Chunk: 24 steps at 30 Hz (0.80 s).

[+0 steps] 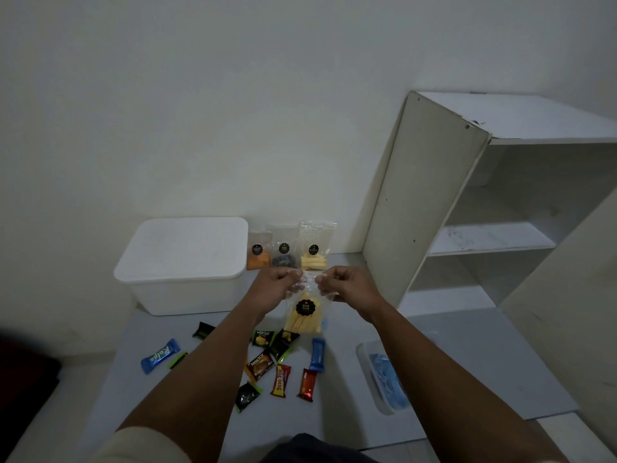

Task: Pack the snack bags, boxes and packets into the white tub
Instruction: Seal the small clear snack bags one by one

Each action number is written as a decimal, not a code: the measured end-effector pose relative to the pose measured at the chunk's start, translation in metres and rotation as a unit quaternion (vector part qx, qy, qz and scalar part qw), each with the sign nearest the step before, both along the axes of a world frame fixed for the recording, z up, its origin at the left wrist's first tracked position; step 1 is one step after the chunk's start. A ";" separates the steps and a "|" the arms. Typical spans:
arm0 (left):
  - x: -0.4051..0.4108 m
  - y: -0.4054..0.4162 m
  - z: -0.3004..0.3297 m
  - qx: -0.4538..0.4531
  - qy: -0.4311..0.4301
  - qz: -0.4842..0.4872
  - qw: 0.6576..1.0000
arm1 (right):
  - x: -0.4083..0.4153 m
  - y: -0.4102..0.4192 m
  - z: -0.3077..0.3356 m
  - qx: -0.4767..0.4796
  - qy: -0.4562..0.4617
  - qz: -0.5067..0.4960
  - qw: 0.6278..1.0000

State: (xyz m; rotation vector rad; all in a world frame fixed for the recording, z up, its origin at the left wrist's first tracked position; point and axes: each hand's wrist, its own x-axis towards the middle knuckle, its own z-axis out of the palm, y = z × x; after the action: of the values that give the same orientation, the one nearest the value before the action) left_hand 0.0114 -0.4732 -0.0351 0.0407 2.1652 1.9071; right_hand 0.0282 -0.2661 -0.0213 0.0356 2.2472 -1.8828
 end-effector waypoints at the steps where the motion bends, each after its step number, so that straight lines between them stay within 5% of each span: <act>1: 0.001 0.002 0.000 -0.007 0.005 -0.003 1.000 | 0.000 -0.003 -0.001 0.009 0.005 0.009 1.000; 19: 0.007 0.000 -0.007 -0.107 0.044 -0.047 0.992 | -0.001 -0.014 -0.014 0.049 0.027 0.048 0.997; 24: 0.013 0.007 -0.004 -0.151 0.149 0.120 0.970 | -0.004 -0.017 -0.019 0.053 0.040 -0.032 0.997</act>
State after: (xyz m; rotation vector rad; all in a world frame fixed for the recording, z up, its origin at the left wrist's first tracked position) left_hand 0.0246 -0.4665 -0.0393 0.0069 2.7568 1.7565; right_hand 0.0244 -0.2831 -0.0400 0.0511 2.4250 -1.8248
